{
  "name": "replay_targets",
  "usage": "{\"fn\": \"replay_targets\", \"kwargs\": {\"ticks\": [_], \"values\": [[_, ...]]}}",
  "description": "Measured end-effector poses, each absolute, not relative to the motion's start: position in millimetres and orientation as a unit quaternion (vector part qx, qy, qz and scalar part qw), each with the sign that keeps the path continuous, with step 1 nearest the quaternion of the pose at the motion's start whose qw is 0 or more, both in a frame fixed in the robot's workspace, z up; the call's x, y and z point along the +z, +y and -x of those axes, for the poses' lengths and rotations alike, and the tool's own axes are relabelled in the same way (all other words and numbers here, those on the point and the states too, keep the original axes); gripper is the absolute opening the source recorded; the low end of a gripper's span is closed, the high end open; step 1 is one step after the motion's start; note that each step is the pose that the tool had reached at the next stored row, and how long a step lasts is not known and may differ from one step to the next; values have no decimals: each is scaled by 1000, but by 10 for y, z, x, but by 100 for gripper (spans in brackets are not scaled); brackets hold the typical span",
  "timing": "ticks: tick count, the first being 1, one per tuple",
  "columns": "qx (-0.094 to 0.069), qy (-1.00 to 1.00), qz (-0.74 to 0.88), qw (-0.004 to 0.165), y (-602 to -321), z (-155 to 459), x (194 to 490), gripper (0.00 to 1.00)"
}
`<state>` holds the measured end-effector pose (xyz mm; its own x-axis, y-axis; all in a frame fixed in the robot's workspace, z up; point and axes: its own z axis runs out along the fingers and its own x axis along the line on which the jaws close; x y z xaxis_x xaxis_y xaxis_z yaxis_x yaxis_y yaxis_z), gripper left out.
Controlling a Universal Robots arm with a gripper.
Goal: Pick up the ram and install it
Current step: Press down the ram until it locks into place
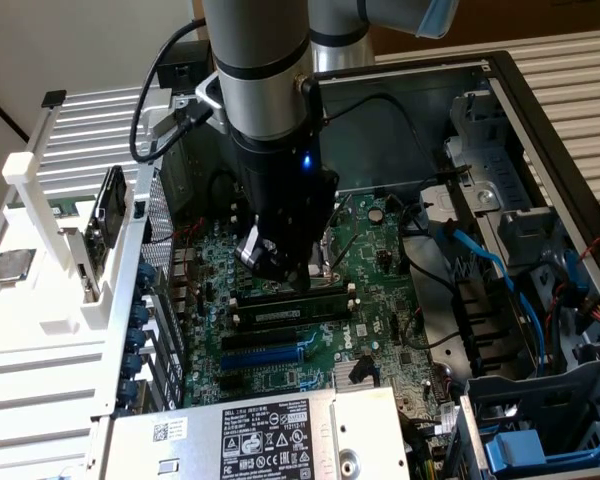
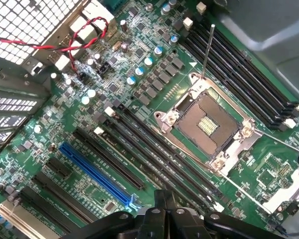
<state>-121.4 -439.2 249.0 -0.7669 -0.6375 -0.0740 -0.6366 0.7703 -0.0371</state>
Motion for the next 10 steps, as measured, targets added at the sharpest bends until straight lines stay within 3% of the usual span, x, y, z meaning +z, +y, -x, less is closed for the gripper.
{"fn": "replay_targets", "kwargs": {"ticks": [10], "values": [[-7,965,260,41,-4392,1214,2487,10]]}}
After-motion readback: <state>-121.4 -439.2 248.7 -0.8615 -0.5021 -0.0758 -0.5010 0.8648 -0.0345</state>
